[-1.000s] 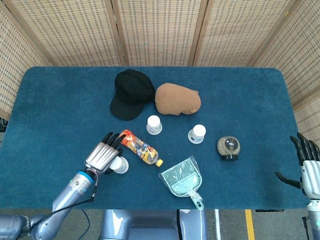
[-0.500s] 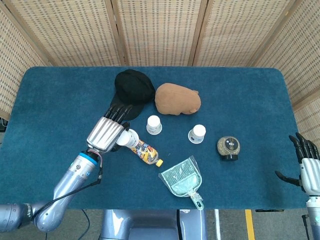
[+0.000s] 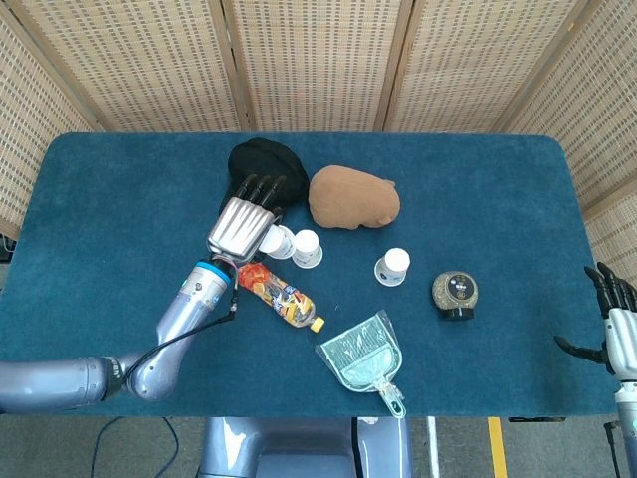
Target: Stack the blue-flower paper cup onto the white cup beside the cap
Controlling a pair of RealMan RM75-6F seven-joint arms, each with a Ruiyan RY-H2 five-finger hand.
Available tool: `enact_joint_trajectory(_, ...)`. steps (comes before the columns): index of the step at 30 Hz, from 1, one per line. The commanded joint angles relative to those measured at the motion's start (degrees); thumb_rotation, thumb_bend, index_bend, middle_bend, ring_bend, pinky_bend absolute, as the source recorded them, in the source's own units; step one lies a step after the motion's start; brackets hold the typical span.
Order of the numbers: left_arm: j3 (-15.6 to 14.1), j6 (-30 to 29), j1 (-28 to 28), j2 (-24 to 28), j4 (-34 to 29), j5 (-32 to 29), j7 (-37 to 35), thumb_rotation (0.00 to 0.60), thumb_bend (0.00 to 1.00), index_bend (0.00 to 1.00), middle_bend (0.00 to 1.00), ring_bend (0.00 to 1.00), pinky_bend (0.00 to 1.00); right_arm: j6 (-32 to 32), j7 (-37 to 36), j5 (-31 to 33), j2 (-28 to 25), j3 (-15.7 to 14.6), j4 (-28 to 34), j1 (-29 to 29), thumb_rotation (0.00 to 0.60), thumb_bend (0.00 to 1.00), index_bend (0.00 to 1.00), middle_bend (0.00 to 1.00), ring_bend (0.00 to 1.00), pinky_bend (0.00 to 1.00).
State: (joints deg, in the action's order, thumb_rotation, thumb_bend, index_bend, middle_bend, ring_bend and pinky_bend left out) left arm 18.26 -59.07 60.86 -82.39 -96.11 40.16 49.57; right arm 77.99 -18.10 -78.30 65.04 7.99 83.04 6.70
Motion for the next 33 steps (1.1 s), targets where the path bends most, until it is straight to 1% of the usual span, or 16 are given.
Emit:
enact_joint_trajectory(1,0.30,3.24,3.45,-3.19,5.14,-2.84,0.36,0.600,0.22,0.46,0.00,0.00,0.04,-1.12,-0.77,0.47,0.19,0.05,-0.63,0.37,0.600,0.05,0.00,0.00,0.00,0.00)
enact_joint_trajectory(8,0.12,7.12,7.31,-6.74,12.14,-5.22,-0.85,0.600,0.22,0.44,0.00,0.00,0.04,-2.00,-1.84,0.02,0.52,-0.09,-1.44,0.86,0.600,0.04,0.00,0.00,0.00,0.00)
enact_joint_trajectory(17,-0.73,9.83,10.41,-9.65,17.46,-6.85,-1.45,0.600,0.22,0.44,0.00,0.00,0.04,-2.69,-2.33,0.21,0.89,-0.07,-2.21,1.17,0.600,0.04,0.00,0.00,0.00,0.00)
enact_joint_trajectory(19,-0.79,10.13,10.83,-10.44,18.77,-6.95,-1.93,0.600,0.22,0.43,0.00,0.00,0.04,-2.54,-2.63,0.15,0.94,0.02,-2.26,1.17,0.600,0.04,0.00,0.00,0.00,0.00)
enact_joint_trajectory(21,-1.00,10.67,11.35,-11.45,20.43,-6.83,-2.52,0.600,0.21,0.36,0.00,0.00,0.04,-2.45,-2.84,0.11,1.08,0.09,-2.48,1.20,0.600,0.04,0.00,0.00,0.00,0.00)
enact_joint_trajectory(22,-1.26,10.71,11.58,-11.89,21.22,-6.36,-2.56,0.600,0.20,0.28,0.00,0.00,0.02,-2.38,-2.82,0.05,1.22,0.12,-2.65,1.25,0.600,0.04,0.00,0.00,0.00,0.00)
enact_joint_trajectory(23,-1.87,10.50,11.94,-12.70,22.69,-5.38,-2.48,0.600,0.17,0.18,0.00,0.00,0.01,-2.56,-2.79,0.01,1.45,0.03,-3.03,1.33,0.600,0.04,0.00,0.00,0.00,0.00)
enact_joint_trajectory(25,-2.32,10.42,12.01,-13.06,23.21,-5.44,-2.63,0.600,0.10,0.04,0.00,0.00,0.00,-3.38,-2.97,0.27,1.59,-0.06,-3.41,1.57,0.600,0.04,0.00,0.00,0.00,0.00)
enact_joint_trajectory(26,-2.40,10.18,11.96,-12.88,23.05,-5.36,-2.76,0.600,0.08,0.01,0.00,0.00,0.00,-3.49,-2.96,0.31,1.60,-0.07,-3.48,1.60,0.600,0.04,0.00,0.00,0.00,0.00)
enact_joint_trajectory(29,-2.59,8.62,11.19,-11.37,21.05,-4.89,-3.37,0.600,0.07,0.00,0.00,0.00,0.00,-3.41,-3.04,0.13,1.59,-0.13,-3.48,1.61,0.600,0.04,0.00,0.00,0.00,0.00)
enact_joint_trajectory(33,-2.60,5.40,8.79,-7.60,14.79,-3.36,-5.34,0.600,0.07,0.00,0.00,0.00,0.00,-3.32,-2.83,0.11,1.61,-0.11,-3.41,1.63,0.600,0.04,0.00,0.00,0.00,0.00)
